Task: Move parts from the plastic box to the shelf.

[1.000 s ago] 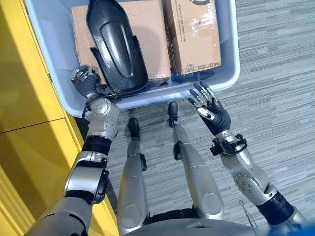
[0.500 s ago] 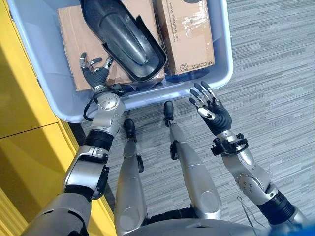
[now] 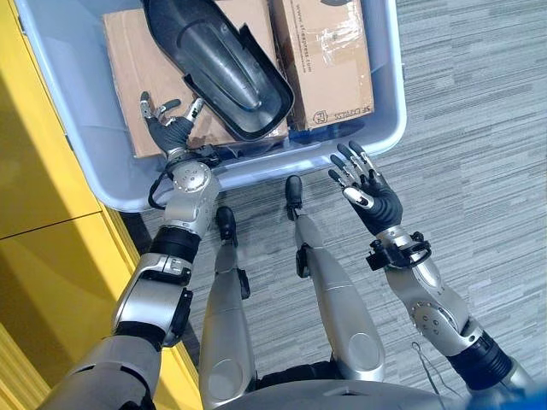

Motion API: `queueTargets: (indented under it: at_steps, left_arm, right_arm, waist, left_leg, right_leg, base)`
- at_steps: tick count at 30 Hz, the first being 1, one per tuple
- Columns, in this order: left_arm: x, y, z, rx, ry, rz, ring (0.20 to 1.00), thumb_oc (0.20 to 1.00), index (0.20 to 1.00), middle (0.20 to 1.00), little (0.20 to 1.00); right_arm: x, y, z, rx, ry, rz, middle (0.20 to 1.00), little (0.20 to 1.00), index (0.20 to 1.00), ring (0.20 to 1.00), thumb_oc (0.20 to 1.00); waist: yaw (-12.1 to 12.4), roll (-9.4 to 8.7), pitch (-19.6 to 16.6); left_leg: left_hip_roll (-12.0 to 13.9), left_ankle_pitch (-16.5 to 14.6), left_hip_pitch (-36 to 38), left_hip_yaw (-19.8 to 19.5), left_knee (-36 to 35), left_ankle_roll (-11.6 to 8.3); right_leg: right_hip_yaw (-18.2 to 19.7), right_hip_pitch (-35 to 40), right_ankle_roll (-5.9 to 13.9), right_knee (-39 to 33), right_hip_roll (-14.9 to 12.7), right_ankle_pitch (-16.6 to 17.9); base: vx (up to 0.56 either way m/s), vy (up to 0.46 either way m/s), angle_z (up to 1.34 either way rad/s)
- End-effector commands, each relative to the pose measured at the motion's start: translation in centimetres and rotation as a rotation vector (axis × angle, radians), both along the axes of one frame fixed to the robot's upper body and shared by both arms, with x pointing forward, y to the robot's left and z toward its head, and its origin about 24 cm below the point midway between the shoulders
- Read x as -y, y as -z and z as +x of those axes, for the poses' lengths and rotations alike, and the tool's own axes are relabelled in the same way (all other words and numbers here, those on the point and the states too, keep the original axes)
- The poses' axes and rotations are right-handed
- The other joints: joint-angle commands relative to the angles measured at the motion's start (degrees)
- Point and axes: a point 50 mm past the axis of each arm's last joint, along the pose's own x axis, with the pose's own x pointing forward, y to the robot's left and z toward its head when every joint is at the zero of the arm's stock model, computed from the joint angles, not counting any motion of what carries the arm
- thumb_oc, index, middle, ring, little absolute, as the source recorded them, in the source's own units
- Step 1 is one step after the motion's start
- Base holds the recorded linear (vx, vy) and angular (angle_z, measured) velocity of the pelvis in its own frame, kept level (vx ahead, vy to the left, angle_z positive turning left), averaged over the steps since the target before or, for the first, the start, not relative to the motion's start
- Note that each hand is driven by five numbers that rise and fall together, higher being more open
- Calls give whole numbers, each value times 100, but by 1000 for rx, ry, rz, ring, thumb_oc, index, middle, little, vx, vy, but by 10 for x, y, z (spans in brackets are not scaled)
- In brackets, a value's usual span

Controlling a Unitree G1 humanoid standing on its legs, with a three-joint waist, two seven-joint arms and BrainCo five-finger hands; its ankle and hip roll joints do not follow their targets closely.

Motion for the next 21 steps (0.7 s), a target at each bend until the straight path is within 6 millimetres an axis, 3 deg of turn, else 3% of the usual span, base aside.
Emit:
queueTargets:
  at_steps: [1, 10, 17, 18, 19, 21]
  left_arm:
    - [3, 25, -6, -49, 14, -86, 1000, 1000, 1000, 1000, 1000]
    - [19, 37, -33, 26, 93, -173, 1000, 1000, 1000, 1000, 1000]
    - [27, 38, -37, 30, 146, -158, 1000, 1000, 1000, 1000, 1000]
    - [28, 35, -36, 37, 153, -149, 1000, 1000, 1000, 1000, 1000]
    - [28, 36, -37, 35, 153, -150, 1000, 1000, 1000, 1000, 1000]
    - [31, 32, -34, 41, 168, -141, 1000, 1000, 1000, 1000, 1000]
  right_arm:
    - [6, -20, -6, 102, 8, 41, 1000, 1000, 1000, 1000, 1000]
    - [4, -21, -4, 97, 23, 50, 1000, 1000, 1000, 1000, 1000]
    - [1, -24, -2, 106, 15, 37, 1000, 1000, 1000, 1000, 1000]
    - [1, -25, -2, 106, 13, 38, 1000, 1000, 1000, 1000, 1000]
    - [1, -24, -2, 104, 14, 37, 1000, 1000, 1000, 1000, 1000]
    - [1, -23, -2, 100, 13, 32, 1000, 1000, 1000, 1000, 1000]
  waist:
    - [-45, 165, -201]
    - [122, 263, -273]
    - [179, 275, -313]
    - [170, 240, -301]
    - [183, 272, -314]
    - [169, 275, -316]
  left_leg:
    - [351, -346, 124, -162, 302, 69]
    - [322, -353, 299, -203, 254, 85]
    - [304, -324, 354, -205, 190, 92]
    - [273, -182, 270, -188, 201, 109]
    - [304, -324, 360, -206, 190, 93]
    - [307, -321, 371, -185, 175, 94]
  right_leg:
    - [-80, 86, 746, 1202, -483, -1431]
    - [-141, 307, 728, 1176, -528, -1460]
    - [-143, 360, 723, 1137, -540, -1455]
    - [-146, 294, 693, 1109, -568, -1312]
    - [-142, 365, 723, 1134, -539, -1452]
    - [-135, 362, 720, 1134, -533, -1457]
  base:
    - [0, 0, 0]
    - [0, 0, 0]
    - [-13, 0, 2]
    - [0, 0, 0]
    - [0, 0, 0]
    - [39, 9, 0]
